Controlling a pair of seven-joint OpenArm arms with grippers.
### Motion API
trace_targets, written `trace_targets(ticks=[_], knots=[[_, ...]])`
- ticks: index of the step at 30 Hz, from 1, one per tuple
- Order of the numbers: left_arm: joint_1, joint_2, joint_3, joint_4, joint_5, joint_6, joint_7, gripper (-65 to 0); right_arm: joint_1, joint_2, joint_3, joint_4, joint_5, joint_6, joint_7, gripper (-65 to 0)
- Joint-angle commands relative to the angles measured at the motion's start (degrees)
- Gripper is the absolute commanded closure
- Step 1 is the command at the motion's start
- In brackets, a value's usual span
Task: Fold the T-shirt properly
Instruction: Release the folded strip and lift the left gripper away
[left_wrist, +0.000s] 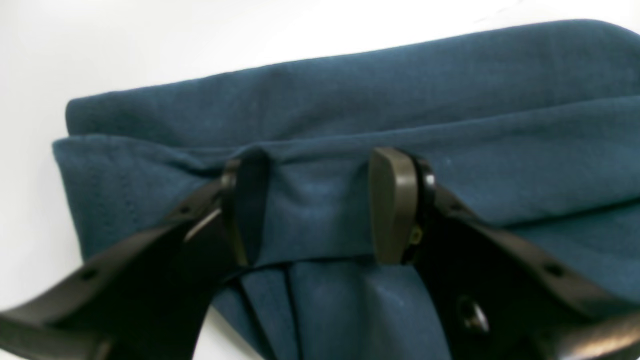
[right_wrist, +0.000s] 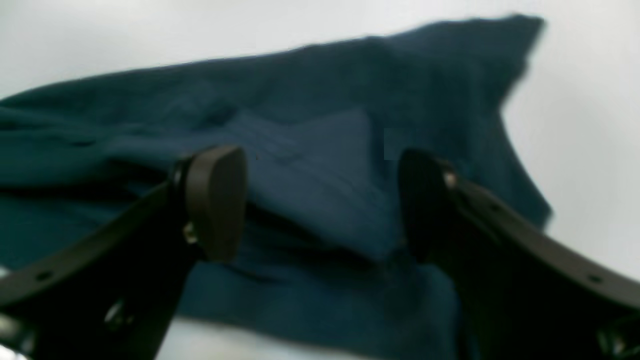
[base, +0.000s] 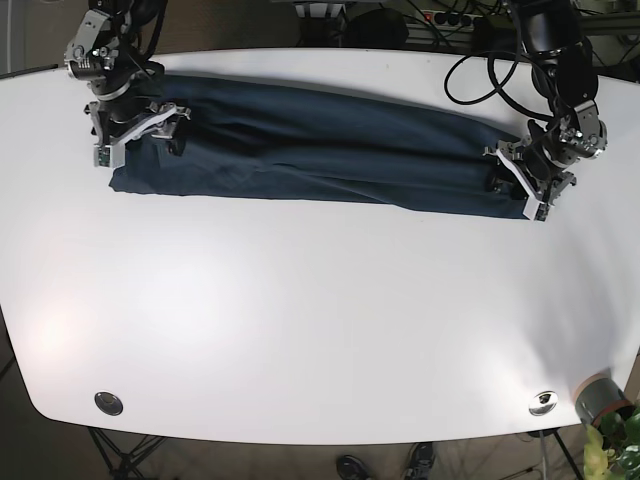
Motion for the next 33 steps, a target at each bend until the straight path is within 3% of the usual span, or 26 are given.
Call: trace_targets(ticks=[1,3,5,17,27,33], knots=[[0.00,-0.65,-0.07,0.12,1.02,0.46,1.84,-30.6,0.55,0.60,-0.95,-1.02,0.65,-0.99,0.73,-44.1],[0.00,-0.65,-0.07,0.12,1.02,0.46,1.84,-30.6,0.55,0.60,-1.39,-2.34,0.65,-3.54,0.73,-44.1],[0.00,-0.65,-0.07,0.12,1.02,0.46,1.84,-30.6,0.46,0.60,-1.65,-4.19,0.65,-4.77,0.73,-44.1],[0.08,-0.56,-0.25,-0.23,1.02,0.55,1.84,-30.7,8.99,4.12,-1.74,-18.96,-0.67,-4.86,0.99,-44.1],[-8.80,-0.83,-0.43,-10.16,1.02,0.55,1.84,-31.1,22.00,4.47,-1.74,-27.49,-7.61,-4.69,1.87,-43.9],[-13.90,-0.92,-0.43,-14.21,0.93,0.55,1.93,-31.1,24.72,4.47,-1.74,-27.75,-8.93,-4.60,2.22,-43.9]])
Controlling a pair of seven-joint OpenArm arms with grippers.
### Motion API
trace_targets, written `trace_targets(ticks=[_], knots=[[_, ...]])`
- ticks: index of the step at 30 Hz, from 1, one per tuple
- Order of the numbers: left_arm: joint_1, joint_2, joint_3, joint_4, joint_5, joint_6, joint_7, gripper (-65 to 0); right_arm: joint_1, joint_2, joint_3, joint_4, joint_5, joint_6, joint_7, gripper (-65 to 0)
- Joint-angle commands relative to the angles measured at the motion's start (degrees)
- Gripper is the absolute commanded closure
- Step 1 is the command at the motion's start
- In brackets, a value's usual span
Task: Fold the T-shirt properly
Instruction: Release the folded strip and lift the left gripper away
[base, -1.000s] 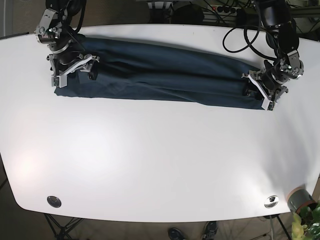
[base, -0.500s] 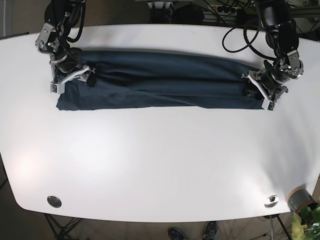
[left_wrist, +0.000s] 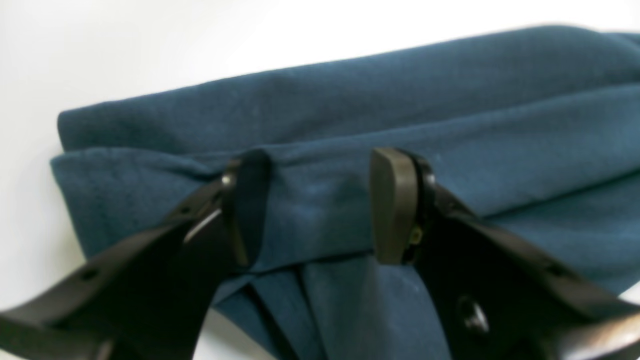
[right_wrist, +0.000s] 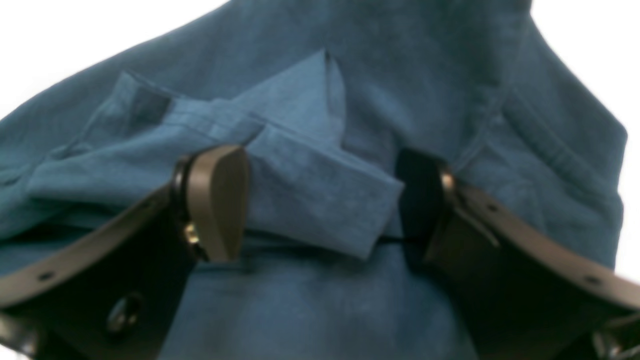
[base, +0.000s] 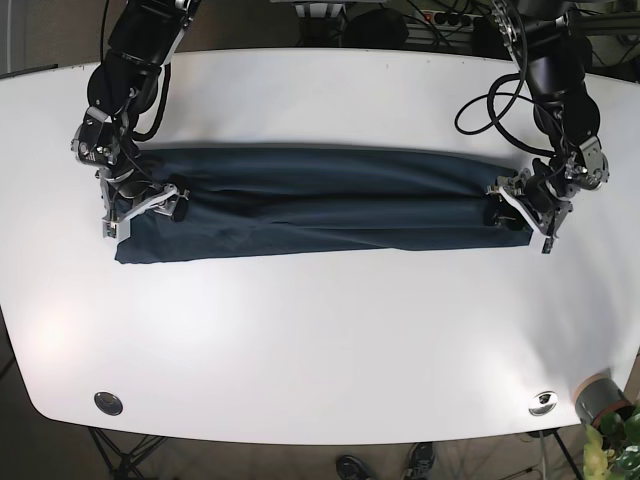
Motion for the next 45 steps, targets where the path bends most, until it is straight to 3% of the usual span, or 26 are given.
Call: trace_targets(ticks=[1,7,12,20,29,33,40,45], knots=[[-1.29,-0.70,0.01,-0.06,1.87,1.01,2.35,-31.1,0.83,0.69,0.23,0.91,-1.17,-0.16,-0.40,-43.8],[-1.29,-0.79,-1.04,8.03,1.87,0.83,5.16,-31.1,0.13,0.34,0.32,6.44,-1.08,3.53,-0.58,-43.4],[-1.29,-0.35,-8.08,15.32,1.87,0.66,9.73,-31.5,-0.75,0.16,0.32,10.58,-1.08,5.56,-0.58,-43.4],[0.12,-0.26,-16.87,21.39,1.52,0.66,15.62,-46.7,-0.75,-0.45,0.32,10.58,-1.26,5.64,-0.66,-43.1],[8.03,-0.35,-23.28,20.69,-5.78,0.66,15.18,-46.5,-1.72,-0.54,0.32,10.40,-1.08,5.64,-0.66,-43.1],[9.88,-0.43,-23.28,16.99,-8.42,0.57,12.28,-46.5,-1.63,-0.63,0.23,10.40,-1.08,5.73,-0.66,-43.1],[9.53,-0.70,-23.28,10.93,-14.75,0.57,11.84,-46.5,-1.80,-0.45,-3.20,10.31,-1.08,5.73,-0.58,-43.1],[7.33,-0.17,-23.28,10.40,-15.98,0.66,11.75,-46.5,-2.86,-0.72,-3.46,10.31,-1.08,5.73,-0.49,-43.1]])
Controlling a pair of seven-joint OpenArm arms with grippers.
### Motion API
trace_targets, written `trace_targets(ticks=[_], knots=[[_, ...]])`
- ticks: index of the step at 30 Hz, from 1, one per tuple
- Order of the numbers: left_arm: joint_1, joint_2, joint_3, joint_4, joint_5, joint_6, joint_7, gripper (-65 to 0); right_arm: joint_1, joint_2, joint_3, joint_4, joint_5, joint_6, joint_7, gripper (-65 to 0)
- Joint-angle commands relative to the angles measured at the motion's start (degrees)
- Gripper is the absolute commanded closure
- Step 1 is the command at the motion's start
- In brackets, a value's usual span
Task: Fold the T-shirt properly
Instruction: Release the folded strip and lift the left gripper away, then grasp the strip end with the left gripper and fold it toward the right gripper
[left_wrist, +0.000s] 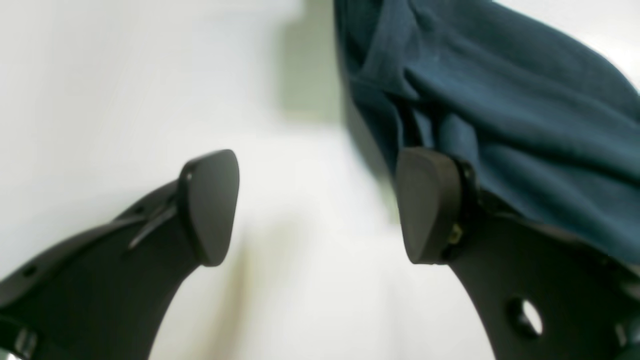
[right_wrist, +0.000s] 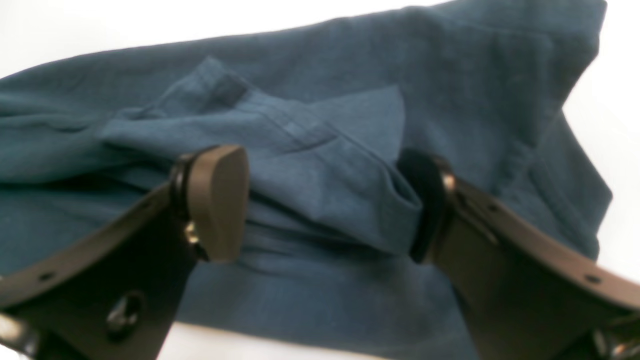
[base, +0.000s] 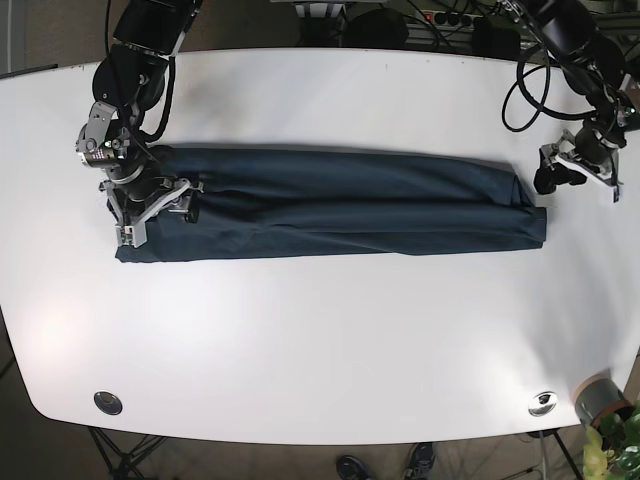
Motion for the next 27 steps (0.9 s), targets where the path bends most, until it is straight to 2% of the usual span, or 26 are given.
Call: trace_targets(ticks=[1,3,9,13,19,21,23,27], knots=[[-2.01,-0.85,-0.16,0.72,-1.46,0.29,-1.56,-46.5,0.13,0.16,0.10,0.98,0.58,0.16,1.48,-43.1],[-3.24,0.47,-0.25,-0.96,-0.94,0.29,-2.35,-46.5,0.13,-0.72,0.19,0.98,0.49,0.16,1.48,-43.1],[-5.52,0.74,0.54,-6.14,0.65,0.29,-5.34,-46.4,-0.04,-0.99,0.19,0.98,0.49,0.16,1.48,-43.1],[-7.10,0.74,3.88,-10.36,0.82,-0.06,-5.78,-46.4,-0.13,-0.99,0.19,1.07,0.49,0.16,1.48,-43.1],[-7.37,0.82,6.17,-11.06,1.26,0.29,-6.13,-46.4,-0.13,-1.07,0.19,1.07,0.49,0.16,1.48,-43.1],[-7.46,0.82,8.72,-10.98,0.91,0.29,-6.04,-45.8,-0.13,-1.07,0.19,1.24,0.49,0.16,1.48,-43.1],[-7.37,0.82,10.92,-10.45,0.82,0.20,-5.95,-41.3,-0.13,-1.16,0.19,1.24,0.49,0.16,1.48,-43.1],[-7.19,0.82,11.18,-10.45,0.82,0.11,-6.30,-20.0,-0.13,-1.16,0.19,1.24,0.58,0.16,1.48,-43.1]])
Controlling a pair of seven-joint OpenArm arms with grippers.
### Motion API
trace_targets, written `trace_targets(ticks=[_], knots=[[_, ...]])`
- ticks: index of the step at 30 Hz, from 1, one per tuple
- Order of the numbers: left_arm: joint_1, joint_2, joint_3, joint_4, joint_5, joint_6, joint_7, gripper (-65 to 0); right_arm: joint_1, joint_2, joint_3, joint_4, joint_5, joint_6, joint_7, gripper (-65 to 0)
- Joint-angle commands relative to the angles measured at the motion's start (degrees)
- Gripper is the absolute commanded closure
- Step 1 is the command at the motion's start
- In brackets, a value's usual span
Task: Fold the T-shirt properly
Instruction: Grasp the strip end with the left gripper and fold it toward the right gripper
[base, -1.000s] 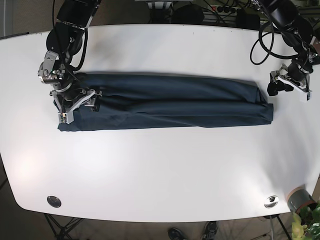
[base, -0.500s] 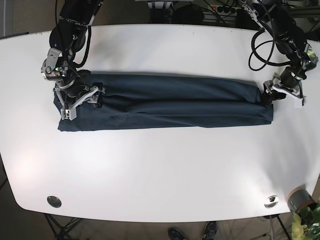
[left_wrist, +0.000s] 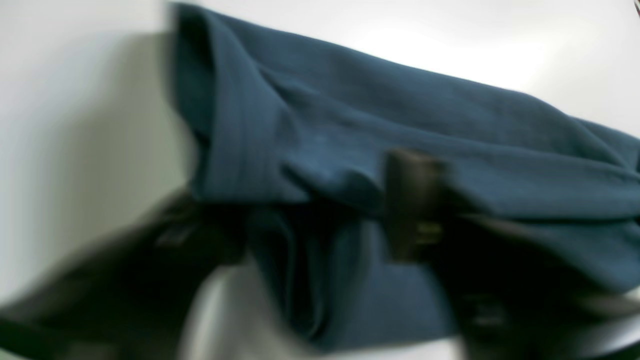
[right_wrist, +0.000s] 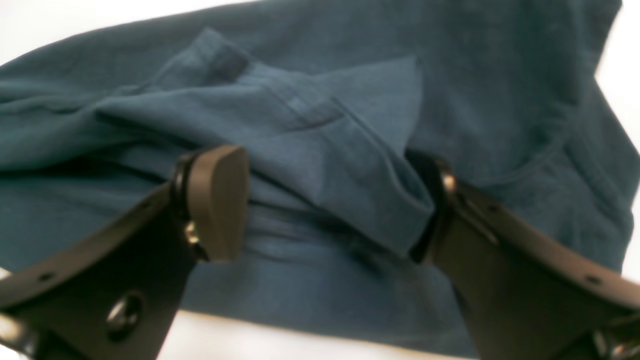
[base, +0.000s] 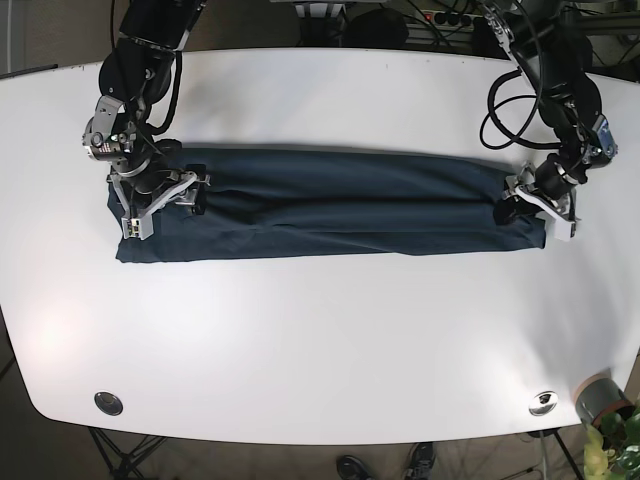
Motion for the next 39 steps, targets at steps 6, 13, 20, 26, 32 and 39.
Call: trace_targets(ticks=[6,13,20,26,32,39], knots=[[0.06,-0.95,-0.25,0.48,0.43,0.02,0.36,-6.8,0.88,0.52,-0.03,1.07,0.64,0.14,1.33,-43.0],[0.77,-1.12,0.54,5.31,0.25,-0.06,0.36,-6.3,2.99,0.70,-0.03,-3.50,0.20,-0.13,2.21,-43.0],[3.41,-0.68,0.98,17.27,-0.01,-0.06,0.89,-6.3,3.34,1.40,-0.03,-8.78,0.11,-0.30,5.72,-43.0],[5.95,2.31,5.38,27.12,-0.01,-0.06,0.98,-6.4,2.90,1.40,-0.03,-8.87,0.11,-0.13,5.81,-43.0],[7.36,4.59,16.19,31.07,0.25,-0.06,0.80,-6.5,2.63,1.31,-0.03,-8.69,0.20,-0.04,5.81,-43.0],[6.83,8.46,24.98,28.35,1.31,0.38,0.63,-6.8,2.46,1.31,-0.03,-8.60,0.20,-0.04,5.81,-43.0]])
